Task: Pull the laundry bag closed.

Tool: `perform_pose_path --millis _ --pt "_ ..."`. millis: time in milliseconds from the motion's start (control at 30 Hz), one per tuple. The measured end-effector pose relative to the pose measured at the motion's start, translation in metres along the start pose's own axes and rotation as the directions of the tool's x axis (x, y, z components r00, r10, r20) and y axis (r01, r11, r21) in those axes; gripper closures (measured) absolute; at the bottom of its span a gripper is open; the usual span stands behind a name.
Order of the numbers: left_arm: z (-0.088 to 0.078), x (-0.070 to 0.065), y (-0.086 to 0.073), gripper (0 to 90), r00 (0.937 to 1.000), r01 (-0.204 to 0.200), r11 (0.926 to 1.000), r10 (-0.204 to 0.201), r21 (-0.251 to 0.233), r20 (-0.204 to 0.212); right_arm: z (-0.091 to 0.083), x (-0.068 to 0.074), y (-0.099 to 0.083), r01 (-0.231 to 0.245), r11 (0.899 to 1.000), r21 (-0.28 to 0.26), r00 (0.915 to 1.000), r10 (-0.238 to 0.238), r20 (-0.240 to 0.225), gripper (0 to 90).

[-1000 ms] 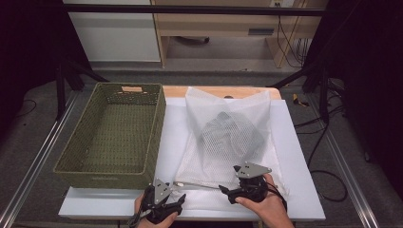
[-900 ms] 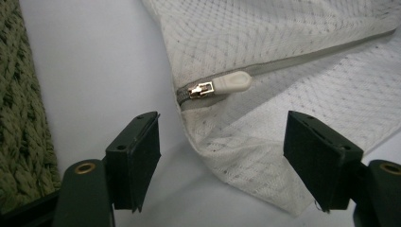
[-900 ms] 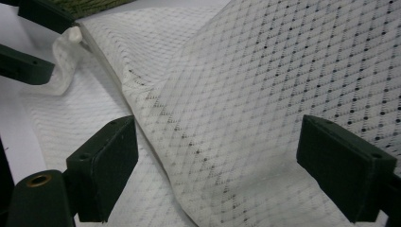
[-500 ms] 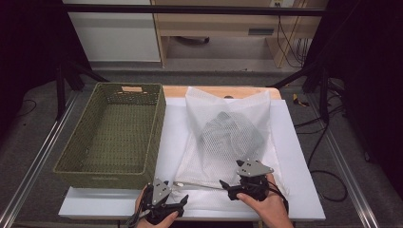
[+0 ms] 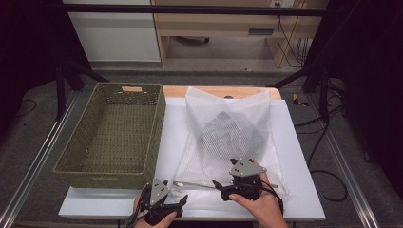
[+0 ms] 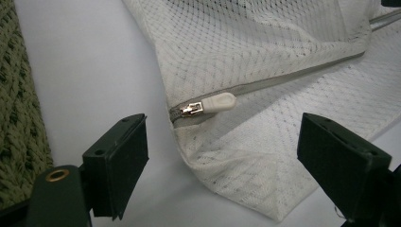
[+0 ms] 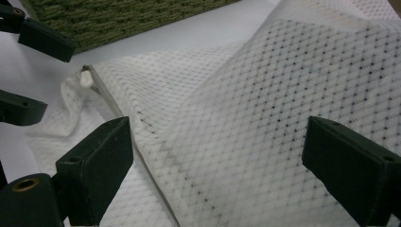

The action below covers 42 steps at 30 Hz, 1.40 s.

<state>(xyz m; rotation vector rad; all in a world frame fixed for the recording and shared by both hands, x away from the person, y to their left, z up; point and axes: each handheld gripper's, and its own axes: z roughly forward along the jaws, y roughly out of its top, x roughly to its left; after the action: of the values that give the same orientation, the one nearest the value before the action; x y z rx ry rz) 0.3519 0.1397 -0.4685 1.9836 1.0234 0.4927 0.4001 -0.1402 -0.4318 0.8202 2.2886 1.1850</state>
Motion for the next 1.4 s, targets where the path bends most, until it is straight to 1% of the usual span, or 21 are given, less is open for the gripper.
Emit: perform_pose_path --millis 33,133,300,400,600,700,733,833,900,1067,1167,1233,1300,1367,1400 --pt "0.0 0.0 0.0 18.3 1.0 0.007 1.0 -0.007 -0.005 0.0 0.001 0.002 0.002 0.005 1.0 -0.003 1.0 -0.005 -0.002 10.1" --pt "-0.001 0.002 0.0 20.7 1.0 0.001 1.0 -0.001 -0.005 0.0 0.004 0.008 0.006 0.024 1.0 -0.001 0.9996 -0.024 -0.011 10.1" --pt "-0.003 0.005 0.0 21.5 0.9999 0.012 0.9999 -0.012 -0.007 -0.008 0.007 0.015 0.009 0.035 0.999 0.007 0.9992 -0.035 -0.022 10.3" --pt "-0.003 0.006 0.0 21.1 0.9998 0.018 0.9998 -0.018 -0.008 -0.009 0.008 0.016 0.01 0.044 0.999 0.004 0.9986 -0.044 -0.028 10.3" --pt "-0.005 0.008 -0.001 21.0 0.9999 0.011 0.9999 -0.011 -0.005 -0.009 0.009 0.019 0.015 0.047 0.999 0.005 0.9979 -0.047 -0.044 10.0" --pt "-0.005 0.008 -0.002 21.4 0.9998 0.015 0.9999 -0.015 -0.006 -0.01 0.009 0.02 0.018 0.053 0.999 0.008 0.9973 -0.053 -0.051 9.4" --pt "-0.004 0.009 -0.002 22.2 0.9998 0.02 0.9998 -0.02 -0.007 -0.008 0.011 0.021 0.022 0.062 0.998 0.012 0.9966 -0.061 -0.055 9.4" --pt "-0.004 0.009 -0.003 23.3 0.9997 0.024 0.9997 -0.024 -0.005 -0.006 0.012 0.023 0.026 0.075 0.997 0.02 0.9955 -0.074 -0.06 9.7" --pt "-0.003 0.009 -0.003 23.3 0.9998 0.02 0.9998 -0.02 -0.003 -0.006 0.014 0.025 0.034 0.096 0.995 0.021 0.9932 -0.094 -0.069 12.2" --pt "-0.002 0.01 -0.003 25.1 1.0 0.004 1.0 -0.004 0.003 -0.005 0.019 0.029 0.044 0.12 0.992 0.027 0.9893 -0.117 -0.087 17.0" --pt "-0.001 0.01 -0.004 26.4 0.9999 0.01 0.9999 -0.01 0.005 -0.004 0.023 0.032 0.048 0.131 0.991 0.031 0.9871 -0.128 -0.097 18.0" --pt "-0.001 0.011 -0.004 27.0 1.0 0.007 1.0 -0.007 0.006 -0.005 0.024 0.032 0.048 0.127 0.991 0.035 0.9873 -0.123 -0.1 18.2" --pt "0.0 0.012 -0.005 30.4 1.0 0.007 0.9999 -0.007 0.008 -0.003 0.027 0.034 0.049 0.132 0.991 0.038 0.9865 -0.128 -0.103 19.2" --pt "0.001 0.013 -0.006 31.1 1.0 0.007 0.9999 -0.007 0.011 -0.002 0.029 0.034 0.05 0.132 0.99 0.042 0.9863 -0.127 -0.106 20.1" --pt "0.002 0.014 -0.006 32.8 0.9999 0.011 0.9997 -0.011 0.022 0.003 0.031 0.035 0.049 0.133 0.99 0.045 0.9858 -0.128 -0.109 20.9"
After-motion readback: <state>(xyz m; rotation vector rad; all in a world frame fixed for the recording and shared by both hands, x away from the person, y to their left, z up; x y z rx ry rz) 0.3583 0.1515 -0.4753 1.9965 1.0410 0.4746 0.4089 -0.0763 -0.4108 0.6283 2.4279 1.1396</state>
